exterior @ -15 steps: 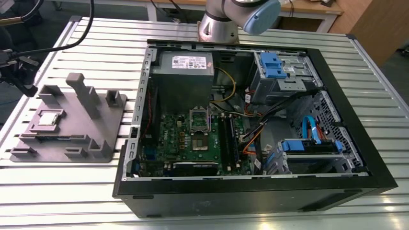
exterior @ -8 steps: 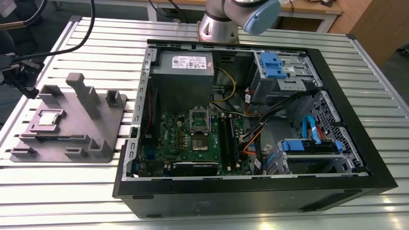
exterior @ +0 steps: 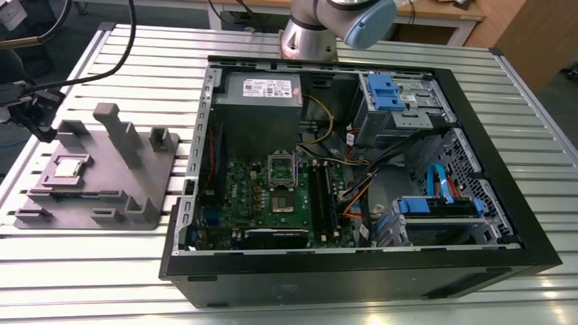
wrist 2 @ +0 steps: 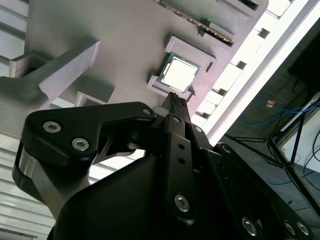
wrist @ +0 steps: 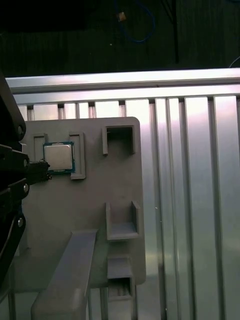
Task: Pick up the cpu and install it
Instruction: 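Pick up the cpu and move it towards the insertion slot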
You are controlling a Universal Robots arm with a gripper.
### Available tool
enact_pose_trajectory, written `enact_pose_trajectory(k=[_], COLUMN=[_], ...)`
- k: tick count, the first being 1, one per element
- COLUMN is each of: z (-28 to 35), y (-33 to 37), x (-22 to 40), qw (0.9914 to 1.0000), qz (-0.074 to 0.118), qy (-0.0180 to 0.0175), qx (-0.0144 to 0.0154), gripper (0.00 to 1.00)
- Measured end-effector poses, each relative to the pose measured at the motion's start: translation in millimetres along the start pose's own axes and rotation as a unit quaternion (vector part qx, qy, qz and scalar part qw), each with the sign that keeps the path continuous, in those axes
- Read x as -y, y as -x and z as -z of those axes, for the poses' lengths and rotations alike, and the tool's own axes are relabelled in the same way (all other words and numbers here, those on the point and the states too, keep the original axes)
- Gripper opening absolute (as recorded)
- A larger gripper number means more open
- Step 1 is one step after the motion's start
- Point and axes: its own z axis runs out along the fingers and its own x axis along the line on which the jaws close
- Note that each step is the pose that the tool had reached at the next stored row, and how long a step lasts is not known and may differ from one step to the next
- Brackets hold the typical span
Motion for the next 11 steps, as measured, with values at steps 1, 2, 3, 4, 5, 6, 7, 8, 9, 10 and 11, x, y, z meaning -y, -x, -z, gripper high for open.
enact_pose_trajectory(k=[1,2,3,4,5,6,7,8,9,10,11], z=[0.0,0.0,0.0,-0.2,-0.7,-1.5,-2.9,-4.7,-6.4,-8.2,-10.0], y=[0.0,0.0,0.0,-0.5,-1.1,-1.6,-2.1,-2.3,-2.4,-2.5,-2.5], x=[0.0,0.0,0.0,0.1,0.2,0.2,0.3,0.5,0.7,0.8,1.1], qw=[1.0,1.0,1.0,1.0,1.0,1.0,1.0,1.0,1.0,1.0,1.0], qz=[0.0,0.0,0.0,0.0,0.0,0.0,0.0,0.0,0.0,0.0,0.0], qy=[0.0,0.0,0.0,0.0,0.0001,0.0001,0.0001,0.0001,0.0,0.0,0.0001], qx=[-0.0001,0.0,0.0,0.0,0.0001,0.0001,0.0002,0.0001,0.0001,0.0001,0.0001], gripper=[0.11,0.11,0.11,0.11,0.11,0.11,0.11,0.11,0.11,0.11,0.11])
